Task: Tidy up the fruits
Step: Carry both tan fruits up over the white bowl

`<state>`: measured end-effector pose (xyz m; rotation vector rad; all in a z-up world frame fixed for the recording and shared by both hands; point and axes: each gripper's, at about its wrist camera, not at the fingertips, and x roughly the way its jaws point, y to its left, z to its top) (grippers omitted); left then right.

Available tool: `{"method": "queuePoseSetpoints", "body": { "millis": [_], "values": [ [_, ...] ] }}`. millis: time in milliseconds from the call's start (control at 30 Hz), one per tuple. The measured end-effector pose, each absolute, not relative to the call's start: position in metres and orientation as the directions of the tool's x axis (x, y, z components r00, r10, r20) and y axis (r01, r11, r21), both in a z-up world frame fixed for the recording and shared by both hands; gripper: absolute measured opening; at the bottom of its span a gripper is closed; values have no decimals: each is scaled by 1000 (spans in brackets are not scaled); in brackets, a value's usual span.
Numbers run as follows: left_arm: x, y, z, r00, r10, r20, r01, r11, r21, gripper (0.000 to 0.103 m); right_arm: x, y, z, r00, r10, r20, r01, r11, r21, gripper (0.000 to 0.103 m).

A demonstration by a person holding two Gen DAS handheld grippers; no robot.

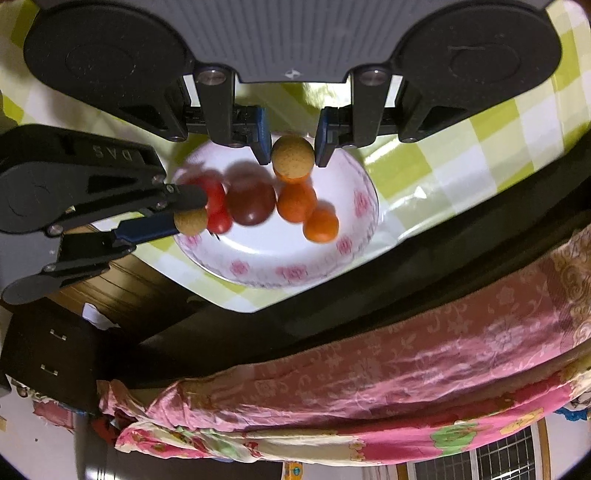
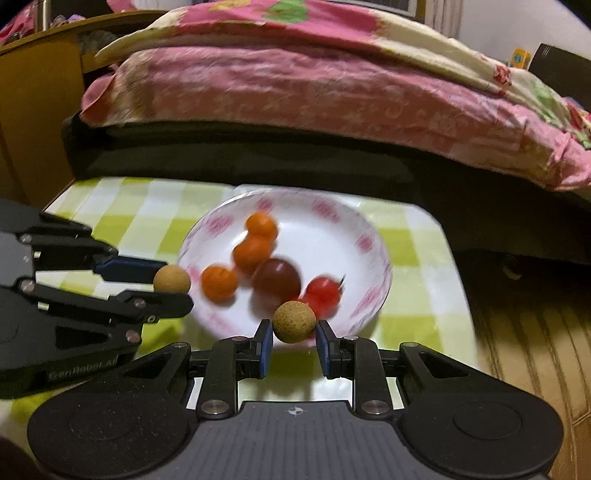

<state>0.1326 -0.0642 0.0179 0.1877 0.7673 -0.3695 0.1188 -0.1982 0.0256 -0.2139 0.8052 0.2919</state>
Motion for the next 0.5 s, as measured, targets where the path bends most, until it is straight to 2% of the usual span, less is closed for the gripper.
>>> {"method": "queuePoseSetpoints", "body": {
  "millis": [500],
  "values": [
    [178, -66, 8, 671, -229, -705, 354, 935, 34, 34, 180, -197, 24, 695, 137, -706, -307, 944, -120, 21]
  ]
}}
